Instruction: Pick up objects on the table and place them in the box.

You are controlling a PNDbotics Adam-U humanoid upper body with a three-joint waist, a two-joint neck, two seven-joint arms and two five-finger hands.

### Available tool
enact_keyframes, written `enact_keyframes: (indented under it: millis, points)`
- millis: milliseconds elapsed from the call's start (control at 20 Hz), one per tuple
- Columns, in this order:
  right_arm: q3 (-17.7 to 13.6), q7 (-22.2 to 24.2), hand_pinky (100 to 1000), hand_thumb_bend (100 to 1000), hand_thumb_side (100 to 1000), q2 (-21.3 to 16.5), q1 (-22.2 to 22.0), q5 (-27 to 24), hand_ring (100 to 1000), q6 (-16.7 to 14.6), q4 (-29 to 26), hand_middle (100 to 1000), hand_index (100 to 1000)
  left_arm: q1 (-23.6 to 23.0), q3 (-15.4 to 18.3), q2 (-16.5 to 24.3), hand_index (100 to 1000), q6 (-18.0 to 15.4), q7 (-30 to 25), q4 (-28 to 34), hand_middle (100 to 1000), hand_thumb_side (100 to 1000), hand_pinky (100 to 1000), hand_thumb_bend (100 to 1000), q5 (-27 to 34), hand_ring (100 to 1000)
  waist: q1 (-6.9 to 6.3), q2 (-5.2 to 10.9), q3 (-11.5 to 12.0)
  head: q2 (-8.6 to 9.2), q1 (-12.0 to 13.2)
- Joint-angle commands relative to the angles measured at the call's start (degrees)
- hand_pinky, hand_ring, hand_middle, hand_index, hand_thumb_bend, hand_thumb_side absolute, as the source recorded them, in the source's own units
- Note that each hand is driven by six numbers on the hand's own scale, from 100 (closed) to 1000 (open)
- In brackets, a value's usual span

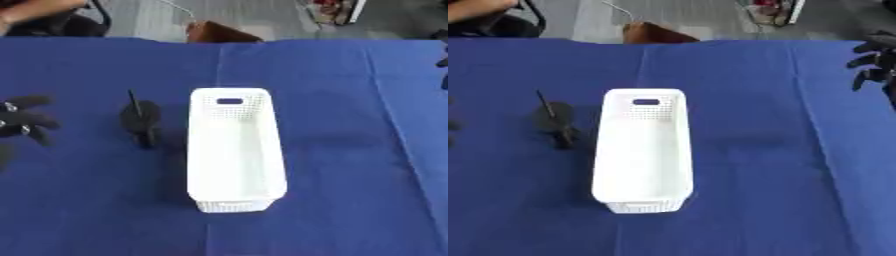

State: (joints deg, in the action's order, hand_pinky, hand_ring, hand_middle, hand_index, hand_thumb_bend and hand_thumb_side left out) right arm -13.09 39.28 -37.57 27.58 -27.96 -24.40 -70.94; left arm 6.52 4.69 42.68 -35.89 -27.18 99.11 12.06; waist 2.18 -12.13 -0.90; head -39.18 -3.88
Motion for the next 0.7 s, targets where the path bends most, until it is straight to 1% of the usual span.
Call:
enact_keyframes:
  millis: [50,350,550,700]
  points:
    - [-0.3,12.7,415,1000,541,-1.3,1.0,0.2,669,-12.9,-0.6,719,835,1.1,0.2,2.2,896,-0.9,-1.0,-0.2,970,860,599,100,0.5,744,-0.05,0.66,-0.1,0.19,0.5]
    - [0.2,12.7,414,1000,541,-1.1,1.4,0.4,668,-12.8,-0.6,719,835,2.4,-0.1,4.0,895,-0.8,-0.9,-2.8,978,873,599,100,1.5,746,-0.25,0.64,-1.0,0.24,1.1]
    - [0.8,12.7,414,1000,541,-0.8,2.0,0.6,668,-12.6,-0.8,718,835,4.0,-0.2,6.5,897,-1.5,-0.7,-6.6,980,881,606,100,1.7,749,-0.55,0.57,-2.0,0.58,1.9]
    - [1.0,12.7,413,1000,541,-0.6,2.3,0.7,667,-12.4,-1.0,716,835,5.2,-0.3,8.3,898,-2.6,-0.2,-9.8,980,883,610,100,1.2,749,-0.81,0.47,-2.9,0.82,2.3]
